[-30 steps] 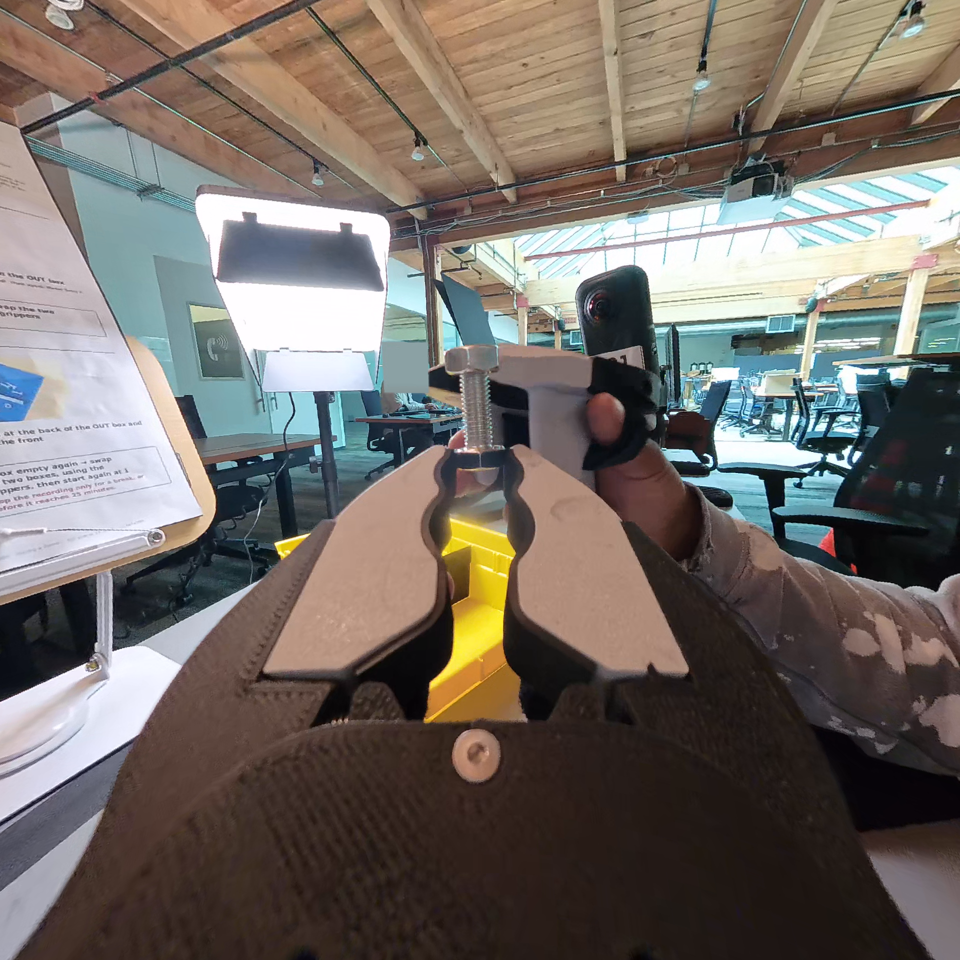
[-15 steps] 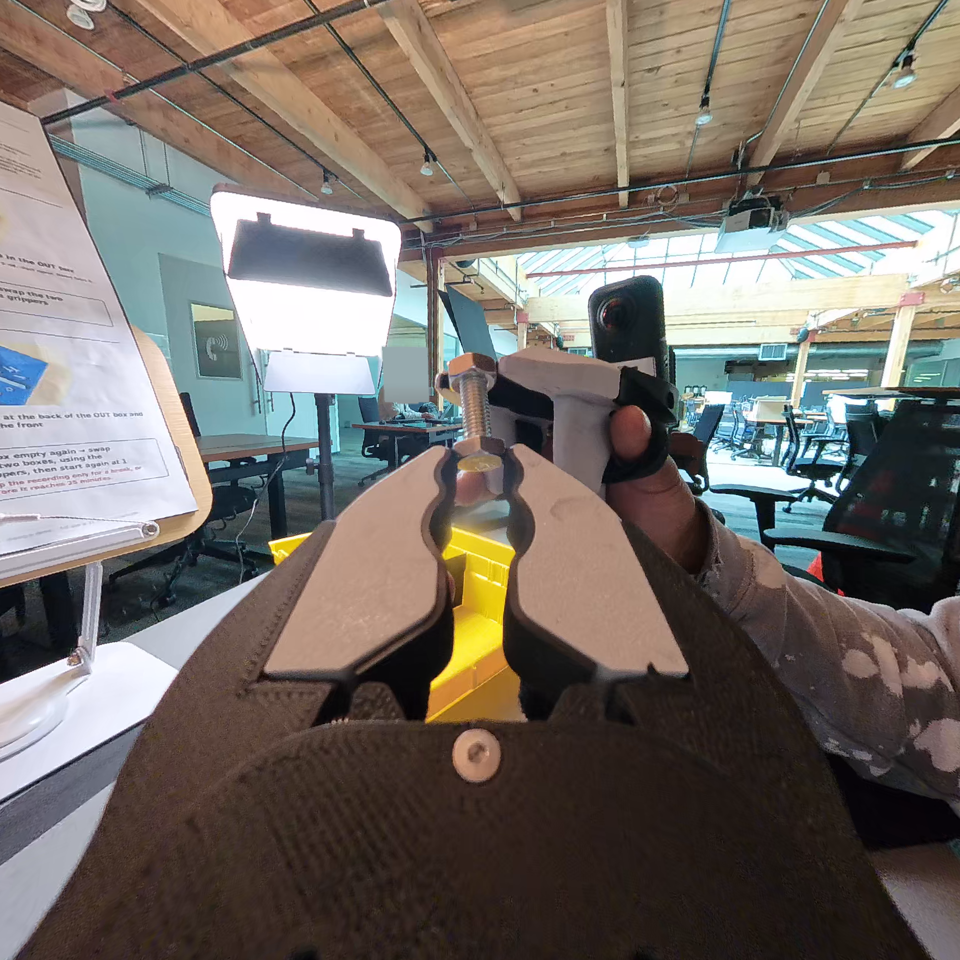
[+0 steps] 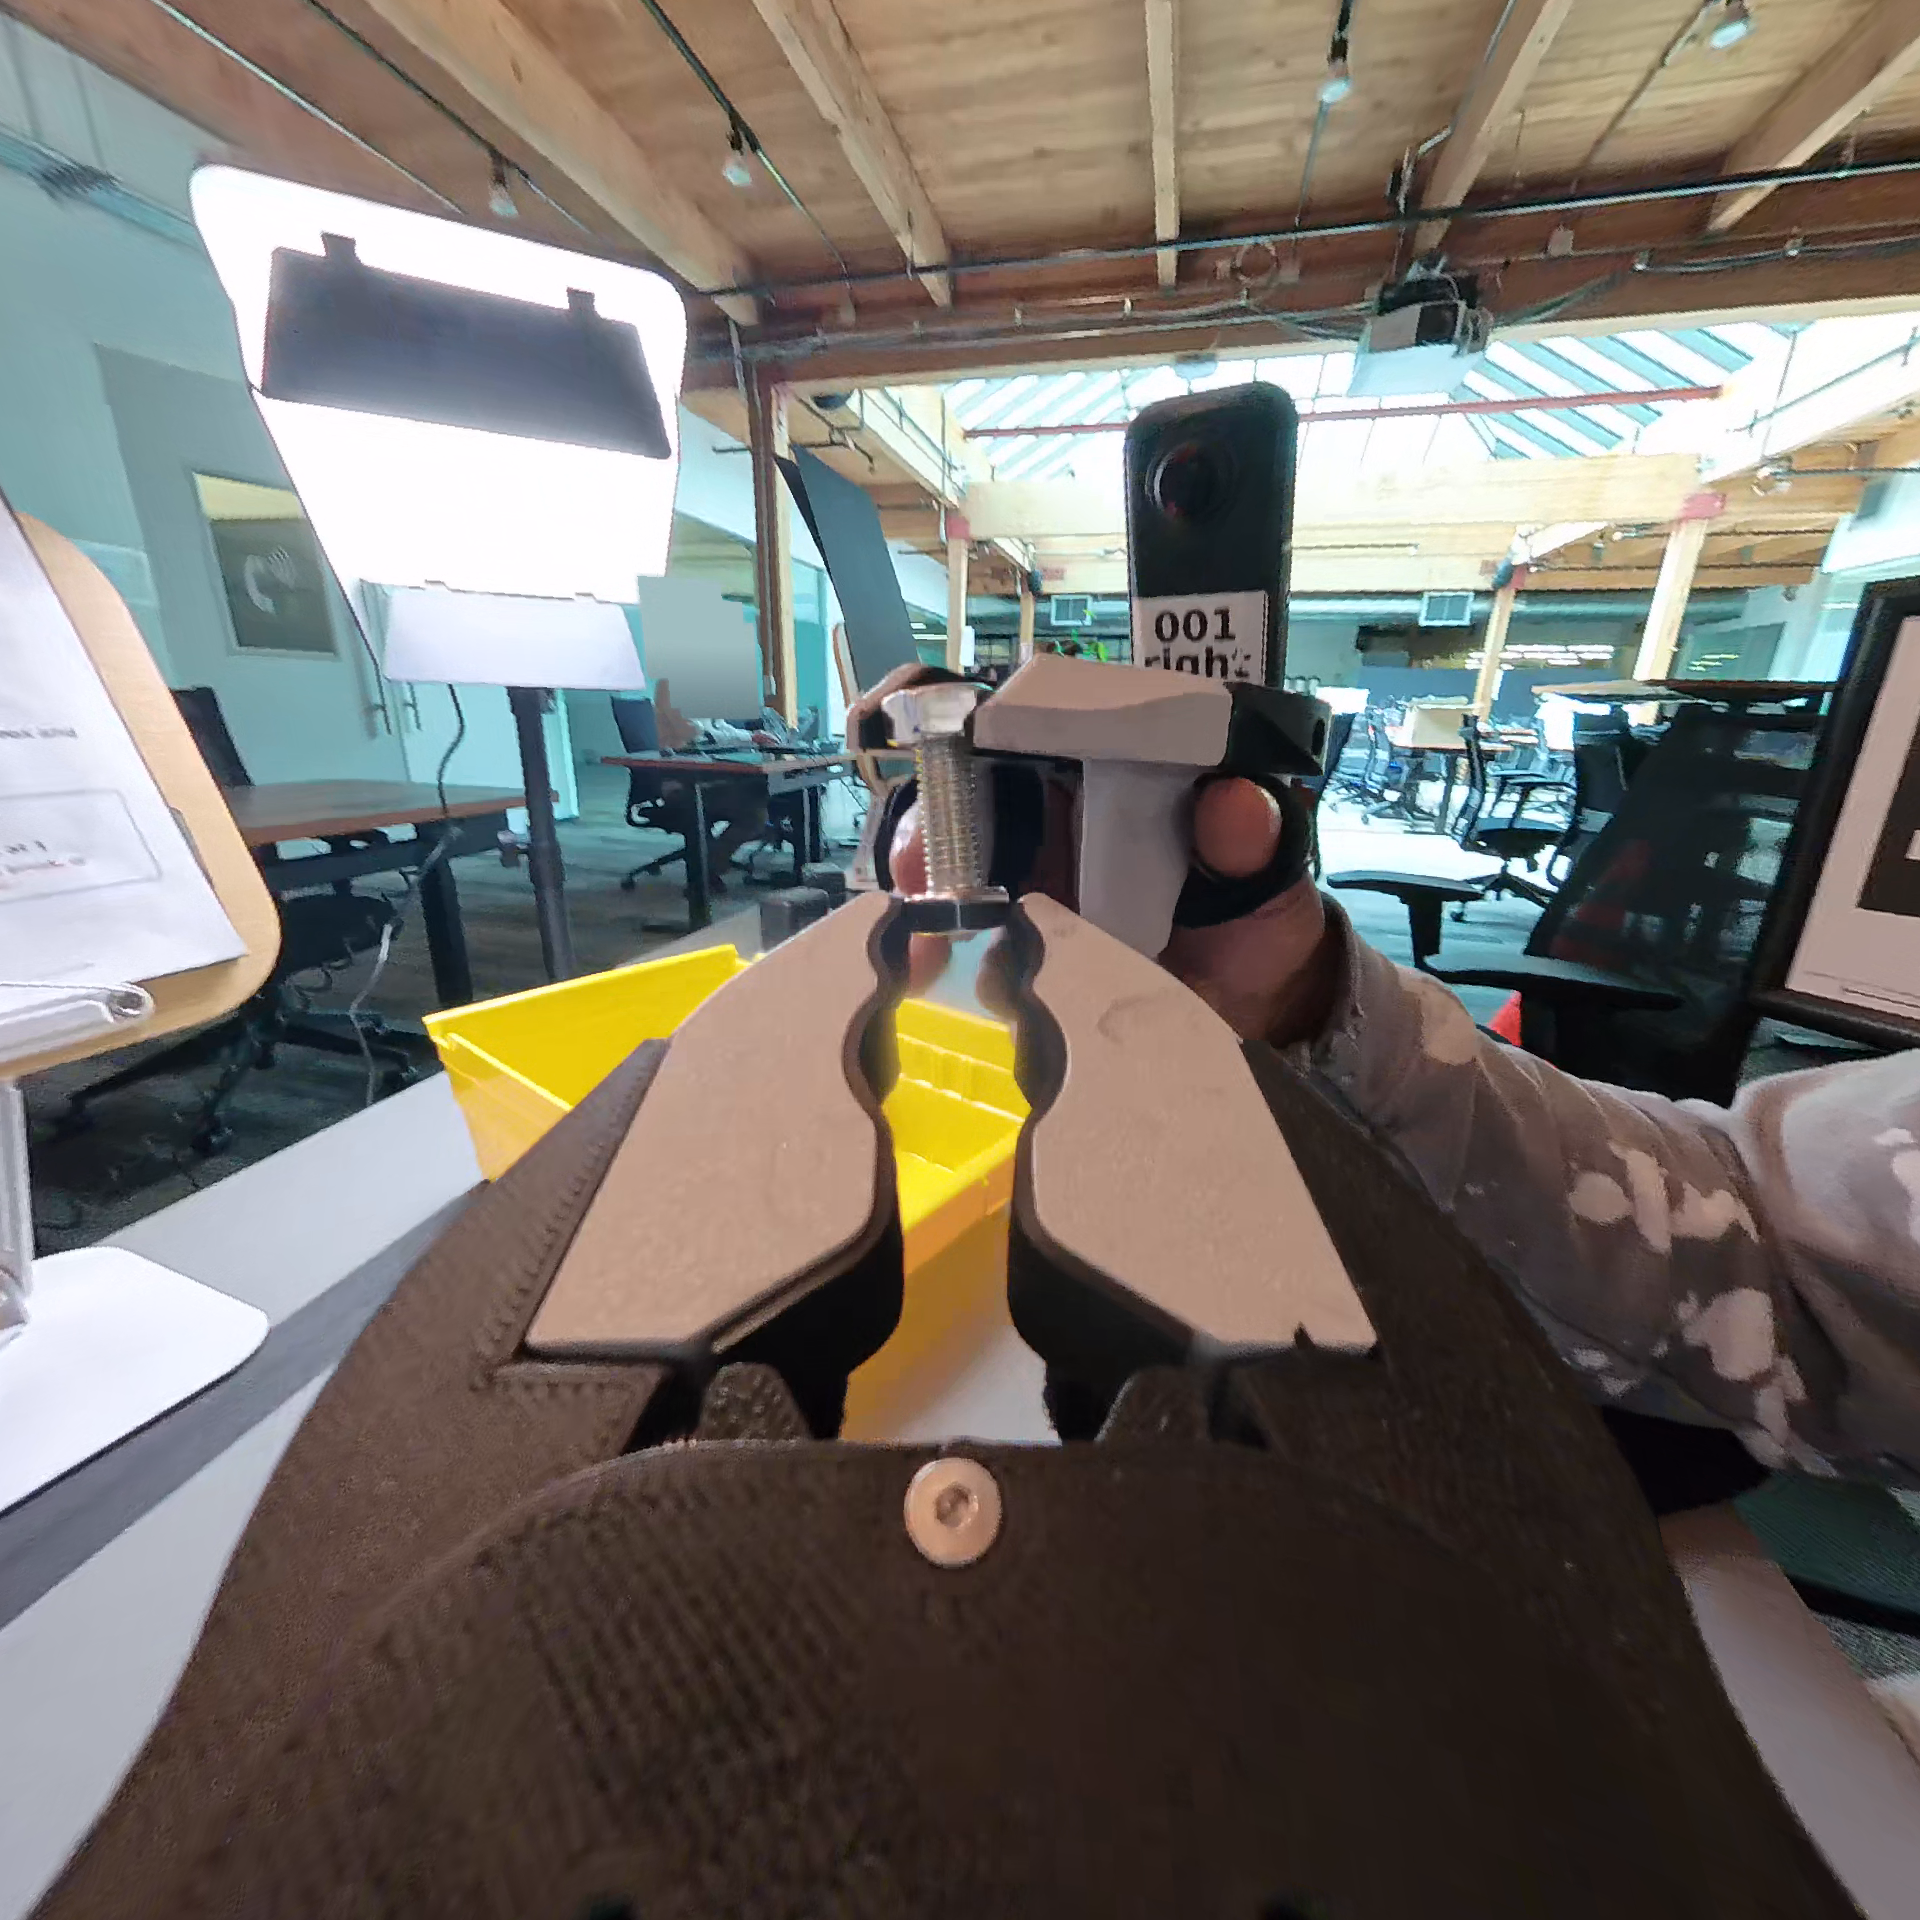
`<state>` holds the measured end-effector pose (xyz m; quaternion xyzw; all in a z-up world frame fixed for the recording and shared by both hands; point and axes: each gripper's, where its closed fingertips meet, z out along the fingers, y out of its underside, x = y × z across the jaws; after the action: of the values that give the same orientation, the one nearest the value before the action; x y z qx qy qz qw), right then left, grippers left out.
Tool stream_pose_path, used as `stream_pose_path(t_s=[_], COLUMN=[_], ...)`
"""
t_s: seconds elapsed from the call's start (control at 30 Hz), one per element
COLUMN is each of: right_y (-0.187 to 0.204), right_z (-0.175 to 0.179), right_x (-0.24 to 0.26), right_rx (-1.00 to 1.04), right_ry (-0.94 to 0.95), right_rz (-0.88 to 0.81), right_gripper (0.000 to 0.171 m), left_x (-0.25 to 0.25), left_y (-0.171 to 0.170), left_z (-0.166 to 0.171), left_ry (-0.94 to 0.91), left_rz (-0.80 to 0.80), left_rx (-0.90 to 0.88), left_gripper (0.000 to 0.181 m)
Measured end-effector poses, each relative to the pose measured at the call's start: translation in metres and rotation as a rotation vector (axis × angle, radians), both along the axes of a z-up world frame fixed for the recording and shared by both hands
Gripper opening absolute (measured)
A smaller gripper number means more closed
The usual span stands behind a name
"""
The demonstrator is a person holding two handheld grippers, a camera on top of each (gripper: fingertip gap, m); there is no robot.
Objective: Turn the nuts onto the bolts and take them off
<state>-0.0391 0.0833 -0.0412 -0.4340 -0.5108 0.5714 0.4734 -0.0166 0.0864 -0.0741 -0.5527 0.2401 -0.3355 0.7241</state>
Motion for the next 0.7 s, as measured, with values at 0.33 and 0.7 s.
stream_pose_path(t_s=[0.33,0.7], right_y=[-0.004,-0.010], right_z=[-0.008,0.004], right_x=[0.006,0.013], right_rx=[0.090,0.022], right_ry=[-0.068,-0.011], right_rz=[0.037,0.112], right_gripper=[0.018,0.035], left_x=[0.010,0.010], left_y=[-0.002,-0.015], left_z=[-0.005,0.008], left_ry=[-0.006,0.003], left_rz=[-0.086,-0.057], left_rx=[-0.052,0.084], left_gripper=[0.018,0.018])
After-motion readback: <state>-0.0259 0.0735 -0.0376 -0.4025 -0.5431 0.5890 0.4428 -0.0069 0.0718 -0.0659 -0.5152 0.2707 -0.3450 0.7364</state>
